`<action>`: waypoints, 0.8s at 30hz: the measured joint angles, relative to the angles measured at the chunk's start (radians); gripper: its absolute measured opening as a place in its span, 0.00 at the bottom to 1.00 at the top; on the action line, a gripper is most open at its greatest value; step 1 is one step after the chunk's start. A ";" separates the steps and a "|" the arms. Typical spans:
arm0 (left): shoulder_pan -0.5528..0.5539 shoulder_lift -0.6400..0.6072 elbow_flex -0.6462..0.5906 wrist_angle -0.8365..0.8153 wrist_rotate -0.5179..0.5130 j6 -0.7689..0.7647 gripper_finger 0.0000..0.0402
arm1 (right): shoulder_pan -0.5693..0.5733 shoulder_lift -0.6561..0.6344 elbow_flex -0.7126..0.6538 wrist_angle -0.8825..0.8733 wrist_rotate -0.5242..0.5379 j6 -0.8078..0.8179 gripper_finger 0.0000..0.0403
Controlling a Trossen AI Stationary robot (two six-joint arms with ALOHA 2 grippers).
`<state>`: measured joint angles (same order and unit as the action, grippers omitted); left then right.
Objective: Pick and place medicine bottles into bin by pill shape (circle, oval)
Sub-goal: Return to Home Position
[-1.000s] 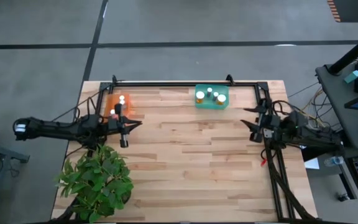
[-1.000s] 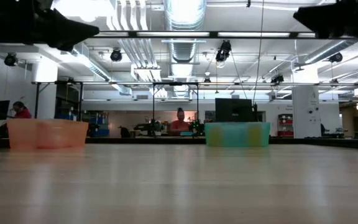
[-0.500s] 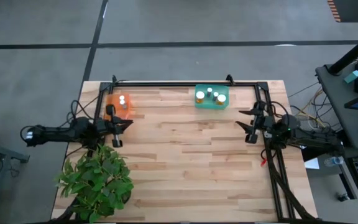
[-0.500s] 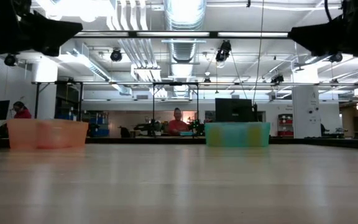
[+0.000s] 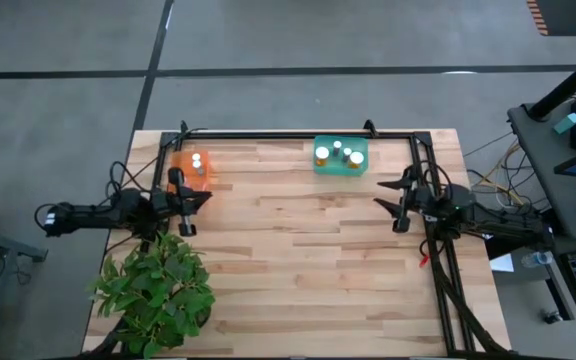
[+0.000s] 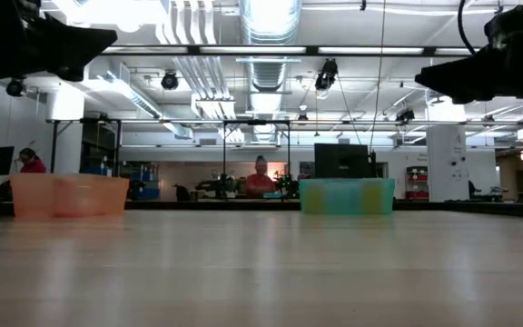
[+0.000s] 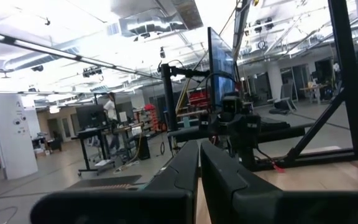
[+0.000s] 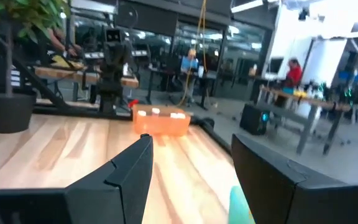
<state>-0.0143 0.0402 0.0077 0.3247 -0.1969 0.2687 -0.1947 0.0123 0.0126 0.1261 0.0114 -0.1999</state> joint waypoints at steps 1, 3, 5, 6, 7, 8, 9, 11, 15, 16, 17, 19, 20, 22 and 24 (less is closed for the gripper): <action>0.000 0.003 0.000 -0.001 -0.001 0.000 0.00 | 0.000 0.004 0.000 -0.014 0.007 0.012 0.51; 0.000 0.011 -0.001 0.000 -0.003 0.000 0.00 | 0.000 0.014 0.000 -0.031 0.012 0.045 0.51; 0.000 0.017 -0.001 -0.001 -0.003 0.000 0.00 | 0.000 0.022 0.000 -0.037 0.013 0.079 0.51; 0.000 0.022 -0.001 0.001 -0.003 0.000 0.00 | 0.000 0.024 0.000 -0.043 0.014 0.088 0.51; 0.000 0.025 -0.001 -0.001 -0.003 0.000 0.00 | 0.000 0.027 -0.001 -0.050 0.014 0.096 0.51; 0.000 0.029 -0.001 -0.001 -0.004 0.000 0.00 | 0.000 0.031 -0.001 -0.050 0.014 0.096 0.51; 0.000 0.033 -0.001 0.000 -0.004 0.000 0.00 | 0.000 0.036 -0.001 -0.050 0.014 0.096 0.51; 0.000 0.040 -0.001 0.000 -0.004 0.000 0.00 | 0.000 0.037 -0.001 -0.049 0.014 0.096 0.51; 0.000 0.054 -0.002 0.000 -0.005 0.000 0.00 | 0.000 0.035 -0.001 -0.047 0.014 0.096 0.51; 0.000 0.058 -0.002 0.000 -0.005 0.000 0.00 | 0.000 0.035 -0.001 -0.047 0.014 0.096 0.51; 0.000 0.062 -0.002 0.000 -0.005 0.000 0.00 | 0.000 0.036 -0.001 -0.047 0.014 0.096 0.51; 0.000 0.069 -0.002 0.000 -0.005 0.000 0.00 | 0.000 0.036 -0.001 -0.047 0.014 0.095 0.51; 0.000 0.073 -0.003 0.000 -0.005 0.000 0.00 | 0.000 0.036 -0.001 -0.047 0.014 0.096 0.51; 0.000 0.082 -0.003 -0.001 -0.005 0.000 0.00 | 0.000 0.036 -0.001 -0.047 0.014 0.095 0.51; 0.000 0.089 -0.003 0.000 -0.005 0.000 0.00 | 0.000 0.036 -0.001 -0.047 0.014 0.094 0.51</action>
<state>-0.0147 0.1297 0.0051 0.3247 -0.2024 0.2691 -0.1947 0.0486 0.0113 0.0791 0.0257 -0.1055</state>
